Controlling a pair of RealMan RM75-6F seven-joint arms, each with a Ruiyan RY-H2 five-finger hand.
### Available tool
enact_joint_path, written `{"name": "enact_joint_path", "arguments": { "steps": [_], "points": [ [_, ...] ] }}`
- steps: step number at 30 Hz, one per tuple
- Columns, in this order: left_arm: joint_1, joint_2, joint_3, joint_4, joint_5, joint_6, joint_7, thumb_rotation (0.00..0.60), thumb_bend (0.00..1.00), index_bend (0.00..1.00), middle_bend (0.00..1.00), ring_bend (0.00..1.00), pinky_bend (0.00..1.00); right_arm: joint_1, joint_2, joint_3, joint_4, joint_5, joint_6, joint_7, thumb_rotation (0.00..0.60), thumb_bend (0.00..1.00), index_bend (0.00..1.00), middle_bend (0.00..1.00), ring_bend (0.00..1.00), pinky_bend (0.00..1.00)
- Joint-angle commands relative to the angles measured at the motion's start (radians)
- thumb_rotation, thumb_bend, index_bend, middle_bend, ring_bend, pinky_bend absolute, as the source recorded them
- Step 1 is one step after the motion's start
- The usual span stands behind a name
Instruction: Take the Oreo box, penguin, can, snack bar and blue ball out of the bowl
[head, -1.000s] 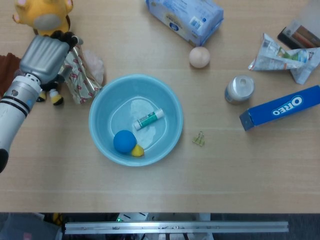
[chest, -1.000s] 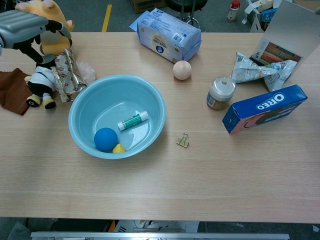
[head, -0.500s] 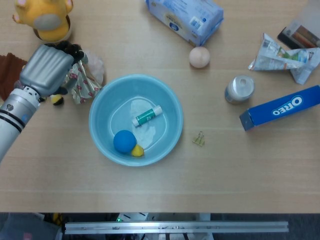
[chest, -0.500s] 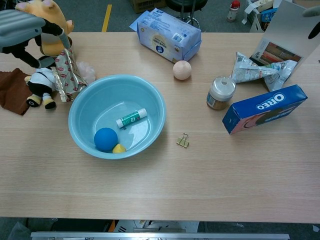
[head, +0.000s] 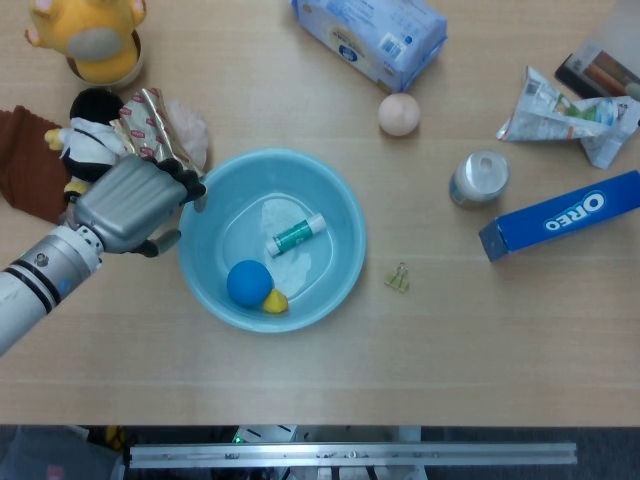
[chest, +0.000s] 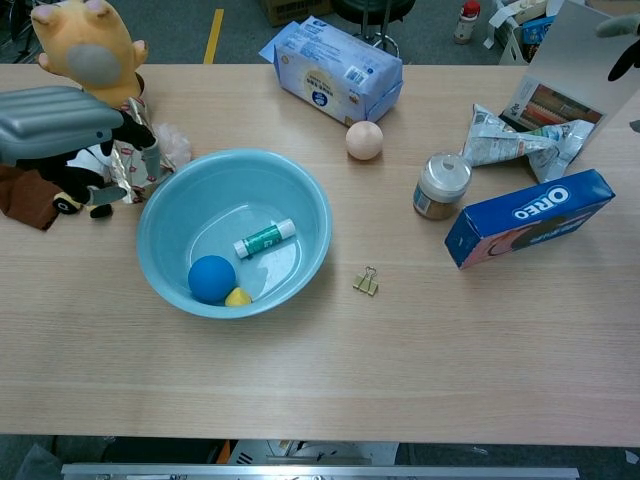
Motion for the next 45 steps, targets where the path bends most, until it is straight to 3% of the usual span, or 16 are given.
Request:
{"name": "enact_joint_path", "arguments": {
  "steps": [1,7,12,25,35,45],
  "points": [
    [0.016,-0.002,-0.004,0.001,0.01,0.033,-0.011,0.6,0.36,0.31,0.32,0.27,0.4,0.009,-0.004,0.004,-0.006,-0.014,-0.005,0.004,0.6,0.29,0.06,0.3,0.22,0.48],
    [0.07,0.004,-0.015,0.012,-0.003,0.13,-0.015,0.6,0.36,0.21,0.29,0.27,0.39,0.029,-0.013,0.01,-0.021,-0.049,-0.017,0.006,0.6,0.25,0.12,0.32,0.24,0.49],
    [0.124,0.004,-0.016,0.032,-0.084,0.195,0.068,0.6,0.36,0.17,0.3,0.27,0.39,0.034,-0.015,0.008,-0.031,-0.076,-0.019,0.014,0.6,0.25,0.13,0.33,0.24,0.5],
    [0.064,0.101,0.074,-0.014,-0.272,-0.057,0.242,0.6,0.36,0.35,0.42,0.34,0.4,0.023,0.003,0.006,-0.024,-0.086,-0.001,0.044,0.6,0.25,0.13,0.33,0.24,0.5],
    [0.018,-0.004,0.102,0.011,-0.334,-0.127,0.313,0.6,0.36,0.35,0.42,0.35,0.4,0.009,0.014,0.001,-0.032,-0.092,0.015,0.052,0.6,0.25,0.13,0.33,0.24,0.5],
    [-0.019,-0.085,0.091,0.04,-0.383,-0.134,0.304,0.595,0.36,0.35,0.41,0.35,0.4,-0.006,0.027,-0.003,-0.028,-0.093,0.027,0.07,0.6,0.25,0.13,0.33,0.24,0.5]
  ]
}}
